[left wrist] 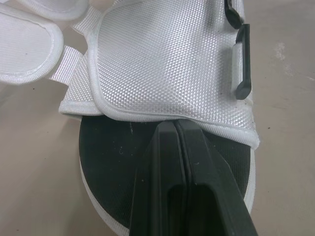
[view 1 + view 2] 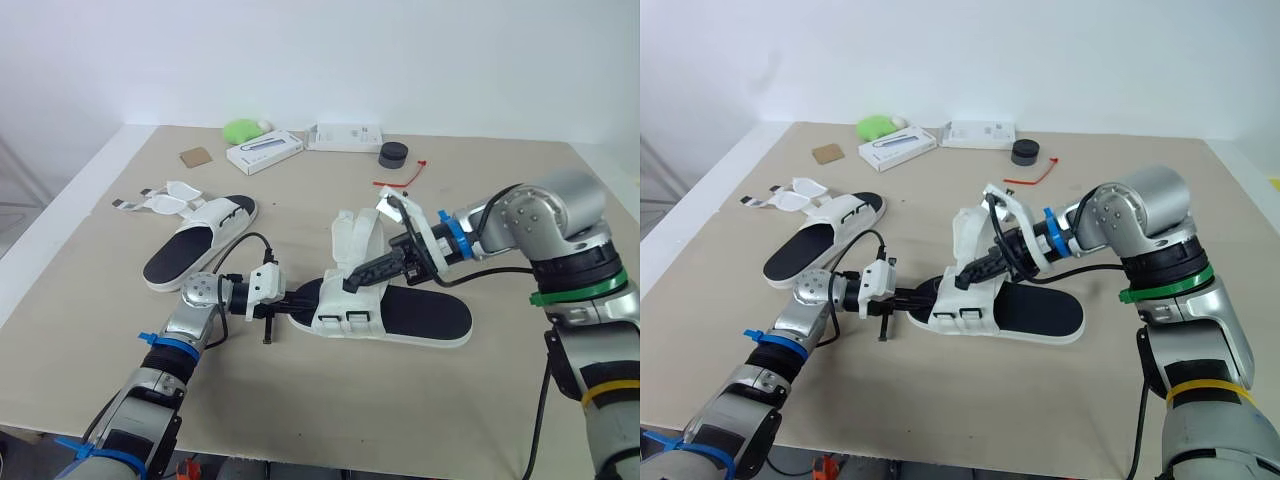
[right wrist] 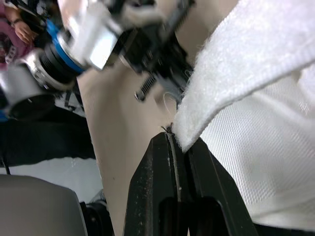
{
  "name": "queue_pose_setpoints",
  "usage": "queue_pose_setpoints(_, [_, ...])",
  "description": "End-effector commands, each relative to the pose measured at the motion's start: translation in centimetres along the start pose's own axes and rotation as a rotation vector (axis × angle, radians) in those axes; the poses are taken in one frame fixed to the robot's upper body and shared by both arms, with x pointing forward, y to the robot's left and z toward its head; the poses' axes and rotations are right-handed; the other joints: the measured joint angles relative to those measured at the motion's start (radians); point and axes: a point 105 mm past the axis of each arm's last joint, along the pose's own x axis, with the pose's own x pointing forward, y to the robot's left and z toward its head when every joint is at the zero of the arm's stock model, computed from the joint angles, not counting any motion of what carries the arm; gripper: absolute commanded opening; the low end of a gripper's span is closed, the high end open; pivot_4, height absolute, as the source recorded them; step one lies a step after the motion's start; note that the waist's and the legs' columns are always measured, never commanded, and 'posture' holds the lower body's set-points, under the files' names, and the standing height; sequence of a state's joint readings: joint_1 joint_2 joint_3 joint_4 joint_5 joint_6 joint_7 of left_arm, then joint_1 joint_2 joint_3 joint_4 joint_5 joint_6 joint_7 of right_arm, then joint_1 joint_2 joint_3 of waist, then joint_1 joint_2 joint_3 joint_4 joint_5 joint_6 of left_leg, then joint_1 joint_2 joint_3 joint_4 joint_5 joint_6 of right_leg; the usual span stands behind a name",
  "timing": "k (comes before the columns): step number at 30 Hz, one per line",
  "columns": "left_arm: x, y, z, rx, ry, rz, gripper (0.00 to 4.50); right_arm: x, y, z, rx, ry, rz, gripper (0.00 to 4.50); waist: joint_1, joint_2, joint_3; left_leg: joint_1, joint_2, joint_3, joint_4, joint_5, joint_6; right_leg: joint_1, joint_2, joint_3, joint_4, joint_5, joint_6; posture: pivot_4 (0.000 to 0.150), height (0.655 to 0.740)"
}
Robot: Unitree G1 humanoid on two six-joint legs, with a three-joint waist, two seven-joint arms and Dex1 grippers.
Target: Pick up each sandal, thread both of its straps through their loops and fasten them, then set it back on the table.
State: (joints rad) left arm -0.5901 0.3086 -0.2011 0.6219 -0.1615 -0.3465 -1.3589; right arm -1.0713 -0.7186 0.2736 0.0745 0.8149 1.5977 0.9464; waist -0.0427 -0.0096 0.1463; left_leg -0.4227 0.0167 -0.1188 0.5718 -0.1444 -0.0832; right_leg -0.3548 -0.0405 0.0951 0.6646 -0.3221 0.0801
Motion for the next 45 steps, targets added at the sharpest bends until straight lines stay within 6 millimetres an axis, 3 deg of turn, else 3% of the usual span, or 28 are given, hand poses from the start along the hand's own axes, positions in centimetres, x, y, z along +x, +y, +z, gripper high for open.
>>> queue_pose_setpoints(1, [0.4, -4.3, -5.1, -0.188, 0.155, -0.118, 0.0, -0.5, -0.2, 0.0, -0.006, -0.015, -0.016, 0.03, 0.0, 0.0, 0.0, 0.0, 0.0, 0.0, 0.0, 0.0, 0.0, 0.0, 0.0, 0.0, 0.0, 0.0, 0.0, 0.15, 0.74])
queue_pose_setpoints(10, [0.4, -4.3, -5.1, -0.185, 0.156, -0.117, 0.0, 0.2, -0.2, -3.3, 0.026, 0.059, 0.009, 0.03, 0.0, 0.0, 0.0, -0.001, -0.001, 0.0, 0.0, 0.0, 0.0, 0.001, -0.001, 0.0, 0.0, 0.0, 0.0, 0.15, 0.74])
queue_pose_setpoints(23, [0.6, -4.3, -5.1, -0.186, 0.153, -0.117, 0.0, -0.1, 1.0, -2.8, -0.002, 0.05, 0.065, 0.03, 0.0, 0.0, 0.0, -0.001, -0.001, 0.0, 0.0, 0.0, 0.0, 0.001, -0.001, 0.0, 0.0, 0.0, 0.001, 0.15, 0.74])
queue_pose_setpoints(32, [0.6, -4.4, -5.2, -0.191, 0.147, -0.104, 0.0, 1.2, 0.9, -5.0, -0.042, 0.14, 0.027, 0.03, 0.001, -0.001, 0.0, 0.0, -0.001, -0.001, 0.0, 0.0, 0.0, 0.0, -0.001, -0.001, 0.0, -0.001, 0.001, 0.15, 0.74])
queue_pose_setpoints(37, [0.6, -4.5, -5.1, -0.193, 0.146, -0.102, 0.0, 1.8, 0.5, -4.6, -0.102, 0.139, -0.007, 0.03, 0.0, -0.001, -0.001, 0.001, -0.001, 0.0, 0.0, 0.0, 0.0, 0.0, -0.002, -0.001, 0.0, -0.001, 0.001, 0.15, 0.74])
queue_pose_setpoints(42, [0.6, -4.5, -5.2, -0.194, 0.148, -0.1, 0.0, 0.5, 1.8, -1.5, -0.09, 0.048, 0.065, 0.03, 0.0, 0.0, -0.001, 0.001, -0.001, 0.0, 0.0, 0.0, 0.0, 0.0, -0.002, -0.001, 0.0, 0.0, 0.001, 0.15, 0.74])
queue_pose_setpoints(45, [0.6, -4.6, -5.2, -0.194, 0.149, -0.103, 0.0, 0.0, 2.0, -0.7, -0.076, 0.027, 0.073, 0.03, 0.001, 0.0, -0.001, 0.0, -0.002, -0.001, 0.0, 0.0, 0.0, 0.0, -0.002, -0.001, 0.0, -0.001, 0.001, 0.15, 0.74])
